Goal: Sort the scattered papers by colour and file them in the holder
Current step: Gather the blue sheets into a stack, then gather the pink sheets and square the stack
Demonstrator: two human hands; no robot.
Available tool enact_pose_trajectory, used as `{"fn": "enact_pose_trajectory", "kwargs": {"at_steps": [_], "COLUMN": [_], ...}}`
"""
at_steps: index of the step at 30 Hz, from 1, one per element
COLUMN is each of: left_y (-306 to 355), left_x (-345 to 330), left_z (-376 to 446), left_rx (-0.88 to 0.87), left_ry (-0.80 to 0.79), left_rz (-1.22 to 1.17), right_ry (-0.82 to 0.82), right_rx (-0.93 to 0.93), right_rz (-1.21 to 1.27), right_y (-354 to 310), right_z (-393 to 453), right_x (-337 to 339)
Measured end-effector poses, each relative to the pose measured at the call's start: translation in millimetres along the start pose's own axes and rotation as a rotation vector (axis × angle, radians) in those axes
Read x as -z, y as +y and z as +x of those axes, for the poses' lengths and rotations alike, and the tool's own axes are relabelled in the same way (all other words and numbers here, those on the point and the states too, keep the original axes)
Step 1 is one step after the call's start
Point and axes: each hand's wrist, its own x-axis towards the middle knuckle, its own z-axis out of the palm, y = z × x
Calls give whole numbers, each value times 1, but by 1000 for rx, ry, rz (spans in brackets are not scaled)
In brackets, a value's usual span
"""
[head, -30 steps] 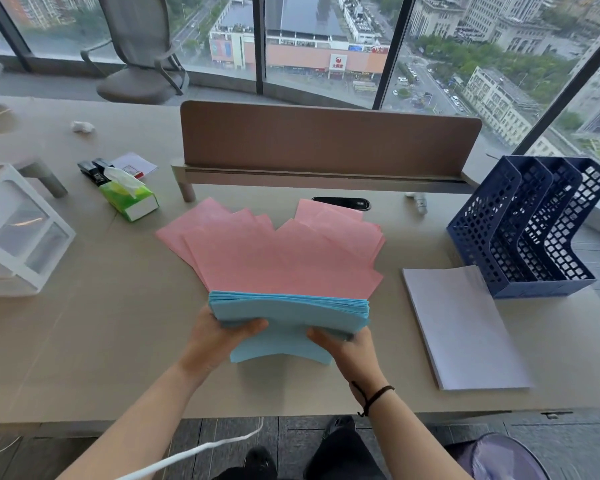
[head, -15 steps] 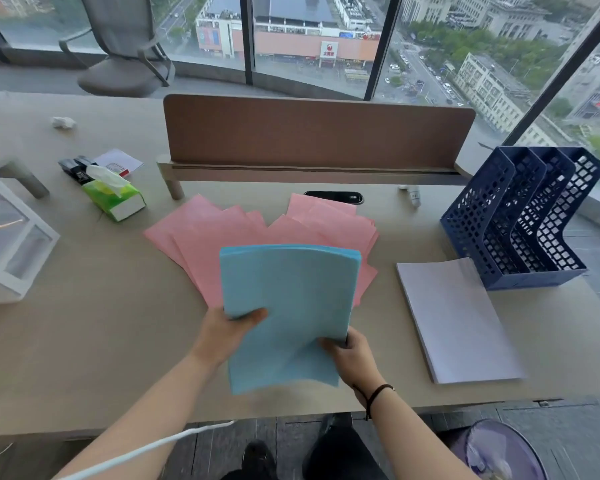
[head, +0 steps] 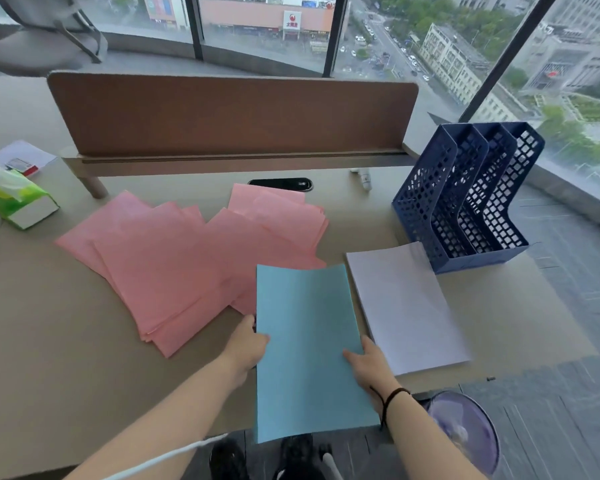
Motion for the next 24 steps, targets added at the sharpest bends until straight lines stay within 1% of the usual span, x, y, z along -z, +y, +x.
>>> {"fn": "enact_pose_trajectory", "kwargs": {"at_steps": [3, 7, 9, 12, 16, 20, 22, 24], "left_y": [6, 13, 14, 12, 13, 19, 22, 26], "left_x": [-24, -38, -40, -42, -40, -18, 4, 29], "left_z": [18, 33, 36, 38, 34, 23, 21, 22], "left_rx": [33, 58, 73, 94, 87, 95, 87, 95], "left_ry": [22, 122, 126, 124, 204, 294, 339, 401], "left_rz": [-19, -10, 23, 73, 117, 94, 90, 51], "right_ry": [25, -52, -68, -44, 14, 69, 77, 24], "right_rx": [21, -3, 7, -3, -3, 108, 185, 250], "right_rz": [-96, -164, -244, -339, -430, -748, -784, -762], "right_y": [-11, -16, -13, -6, -5, -25, -43, -64], "right_z": [22, 43, 54, 66, 60, 47, 48, 56], "right_x": [17, 27, 28, 30, 29, 19, 11, -2]}}
